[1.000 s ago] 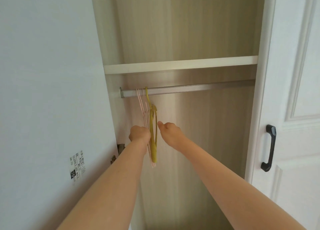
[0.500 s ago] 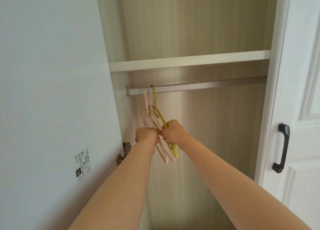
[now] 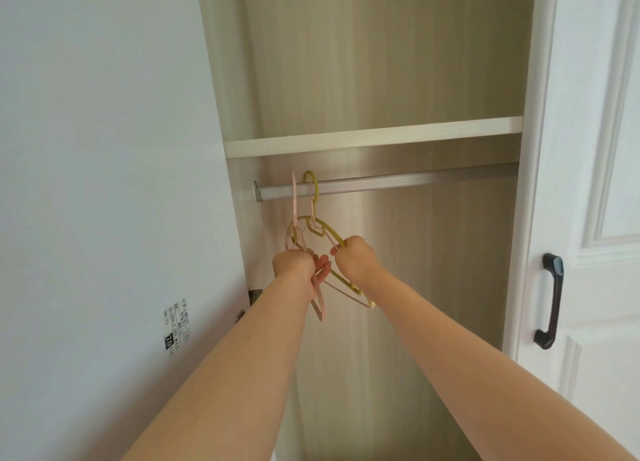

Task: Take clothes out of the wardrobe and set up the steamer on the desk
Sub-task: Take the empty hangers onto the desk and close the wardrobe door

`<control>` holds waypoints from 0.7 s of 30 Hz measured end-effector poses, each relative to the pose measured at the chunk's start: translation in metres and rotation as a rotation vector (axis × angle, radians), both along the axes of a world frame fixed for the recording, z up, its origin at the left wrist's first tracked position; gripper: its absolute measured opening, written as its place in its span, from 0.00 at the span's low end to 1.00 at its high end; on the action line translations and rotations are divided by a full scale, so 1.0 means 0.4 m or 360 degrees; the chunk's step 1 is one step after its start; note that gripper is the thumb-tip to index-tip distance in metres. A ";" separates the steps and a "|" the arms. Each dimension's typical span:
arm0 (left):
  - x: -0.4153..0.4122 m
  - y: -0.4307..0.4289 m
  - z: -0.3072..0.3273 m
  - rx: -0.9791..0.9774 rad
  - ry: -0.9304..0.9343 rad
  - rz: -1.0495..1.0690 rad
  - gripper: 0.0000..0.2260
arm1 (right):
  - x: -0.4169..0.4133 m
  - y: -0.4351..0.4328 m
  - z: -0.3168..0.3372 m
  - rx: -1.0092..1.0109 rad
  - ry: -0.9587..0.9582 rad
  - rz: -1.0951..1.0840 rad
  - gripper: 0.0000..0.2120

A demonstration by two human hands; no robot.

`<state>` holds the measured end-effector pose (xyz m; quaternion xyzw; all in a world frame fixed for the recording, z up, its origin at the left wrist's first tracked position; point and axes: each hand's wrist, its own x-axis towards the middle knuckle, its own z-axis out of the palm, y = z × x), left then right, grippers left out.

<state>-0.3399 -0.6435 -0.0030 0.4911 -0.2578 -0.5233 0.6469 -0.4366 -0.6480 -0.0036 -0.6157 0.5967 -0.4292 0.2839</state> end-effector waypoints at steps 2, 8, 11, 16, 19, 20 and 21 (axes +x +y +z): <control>-0.005 0.010 0.018 -0.0014 0.0034 -0.0023 0.09 | -0.004 0.014 0.013 -0.0049 -0.0016 -0.0014 0.14; -0.019 0.052 0.028 -0.0001 0.0107 -0.0072 0.12 | -0.026 0.078 0.029 -0.0125 -0.0074 -0.0055 0.14; -0.032 0.091 0.011 0.0018 0.0178 -0.0164 0.13 | -0.041 0.133 0.021 -0.0121 -0.0086 -0.0093 0.14; -0.049 0.189 -0.047 0.0046 0.0218 -0.0262 0.11 | -0.061 0.241 -0.019 -0.0079 -0.0119 -0.0140 0.14; -0.063 0.281 -0.123 0.0054 0.0141 -0.0245 0.09 | -0.076 0.316 -0.072 -0.0034 -0.0148 -0.0178 0.13; -0.068 0.316 -0.152 0.0059 0.0102 -0.0229 0.08 | -0.083 0.342 -0.095 -0.0011 -0.0154 -0.0200 0.12; -0.074 0.353 -0.180 0.0060 0.0062 -0.0220 0.08 | -0.090 0.370 -0.121 0.0009 -0.0159 -0.0219 0.12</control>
